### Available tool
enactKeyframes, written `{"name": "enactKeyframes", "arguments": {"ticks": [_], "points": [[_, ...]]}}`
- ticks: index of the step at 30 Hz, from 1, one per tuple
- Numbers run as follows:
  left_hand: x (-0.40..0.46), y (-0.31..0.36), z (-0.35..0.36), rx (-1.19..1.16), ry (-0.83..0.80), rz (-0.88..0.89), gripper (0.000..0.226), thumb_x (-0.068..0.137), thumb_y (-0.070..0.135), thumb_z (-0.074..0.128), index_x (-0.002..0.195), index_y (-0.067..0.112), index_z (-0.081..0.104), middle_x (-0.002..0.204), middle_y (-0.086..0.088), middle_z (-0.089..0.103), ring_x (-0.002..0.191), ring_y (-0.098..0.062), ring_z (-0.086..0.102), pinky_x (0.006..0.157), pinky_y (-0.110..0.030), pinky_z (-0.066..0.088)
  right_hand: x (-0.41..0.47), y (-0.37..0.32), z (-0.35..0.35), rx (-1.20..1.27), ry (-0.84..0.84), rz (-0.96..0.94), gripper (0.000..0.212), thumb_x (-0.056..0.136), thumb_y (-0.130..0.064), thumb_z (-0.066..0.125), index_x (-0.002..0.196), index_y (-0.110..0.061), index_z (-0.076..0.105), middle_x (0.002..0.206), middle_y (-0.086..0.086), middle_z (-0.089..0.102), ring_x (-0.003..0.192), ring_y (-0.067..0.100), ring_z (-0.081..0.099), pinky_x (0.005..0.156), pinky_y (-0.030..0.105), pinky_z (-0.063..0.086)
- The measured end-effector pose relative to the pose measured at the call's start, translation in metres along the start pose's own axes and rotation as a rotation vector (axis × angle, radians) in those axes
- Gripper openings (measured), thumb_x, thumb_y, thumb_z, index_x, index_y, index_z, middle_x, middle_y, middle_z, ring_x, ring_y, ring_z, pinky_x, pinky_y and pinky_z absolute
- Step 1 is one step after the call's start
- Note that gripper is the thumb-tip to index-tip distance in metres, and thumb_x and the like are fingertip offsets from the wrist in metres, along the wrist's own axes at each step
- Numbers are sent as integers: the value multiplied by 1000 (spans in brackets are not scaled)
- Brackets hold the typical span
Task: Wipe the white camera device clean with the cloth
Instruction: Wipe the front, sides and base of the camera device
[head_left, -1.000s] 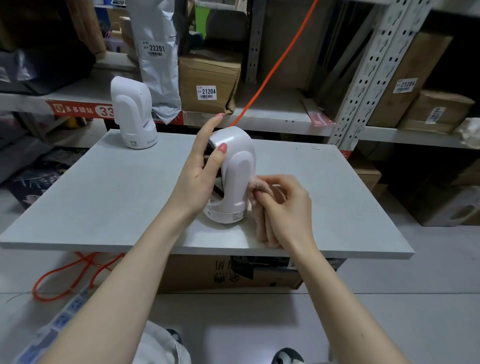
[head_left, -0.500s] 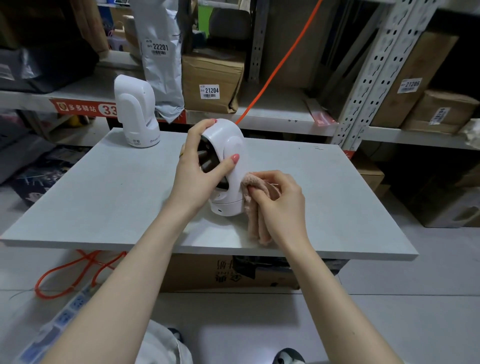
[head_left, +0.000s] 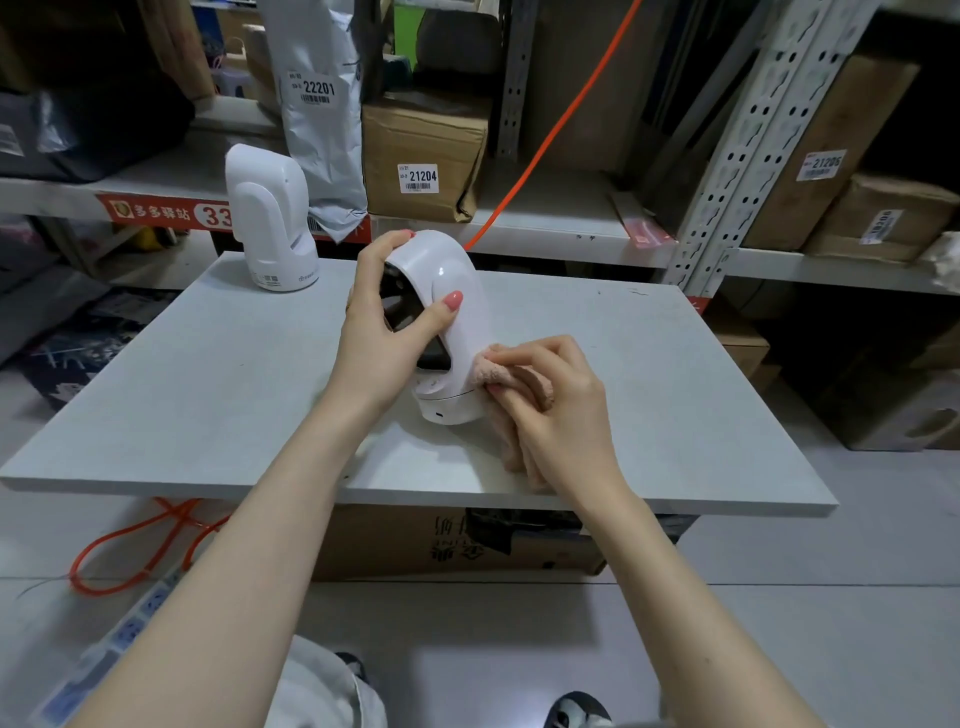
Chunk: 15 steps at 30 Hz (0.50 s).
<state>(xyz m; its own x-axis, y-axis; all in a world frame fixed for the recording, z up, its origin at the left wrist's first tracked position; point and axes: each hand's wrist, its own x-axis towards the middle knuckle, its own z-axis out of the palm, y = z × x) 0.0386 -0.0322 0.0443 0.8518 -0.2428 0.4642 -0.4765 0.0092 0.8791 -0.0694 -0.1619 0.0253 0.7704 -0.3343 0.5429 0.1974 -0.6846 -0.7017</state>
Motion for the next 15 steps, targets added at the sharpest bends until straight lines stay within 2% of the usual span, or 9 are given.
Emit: {"name": "enactKeyframes", "arguments": {"ticks": [3,6,8,10,13,15], "points": [[-1,1,0,2,-10,2,53,77,32,70,121,41,42,126,9,49,124,-21,48,104,-47,44,0,12,-4,2,5,152,18,86,-8,66,96,-22,71,103,1,60,91,-6,55,79,0,37],[-3,3,2,12,-15,3,52,75,38,71,115,53,41,125,10,51,123,-25,49,102,-50,44,3,14,0,-33,58,187,18,87,-9,64,97,-22,70,103,0,59,87,-5,55,77,-2,35],[-4,3,3,6,10,-4,51,76,37,70,116,50,42,123,14,52,123,-24,49,102,-48,44,2,7,6,-24,90,133,18,87,-7,64,98,-21,70,102,0,58,87,-6,55,79,0,37],[-3,3,2,-15,40,-18,51,77,32,69,121,39,42,126,8,53,123,-22,49,103,-44,44,-2,0,13,3,84,18,20,85,-3,66,98,-18,71,100,2,57,92,-2,57,82,8,44],[-2,4,-1,-43,70,-48,51,79,31,67,123,32,42,130,-2,54,119,-19,53,103,-42,45,-10,0,22,-39,47,-186,17,82,-2,71,95,-12,72,100,5,57,98,22,61,81,28,55],[-1,4,-4,-72,72,-89,50,80,30,69,122,33,42,127,-2,55,114,-16,55,99,-47,48,-11,4,22,-75,26,-219,12,81,-6,72,92,-12,73,101,5,57,97,25,60,77,32,56]]}}
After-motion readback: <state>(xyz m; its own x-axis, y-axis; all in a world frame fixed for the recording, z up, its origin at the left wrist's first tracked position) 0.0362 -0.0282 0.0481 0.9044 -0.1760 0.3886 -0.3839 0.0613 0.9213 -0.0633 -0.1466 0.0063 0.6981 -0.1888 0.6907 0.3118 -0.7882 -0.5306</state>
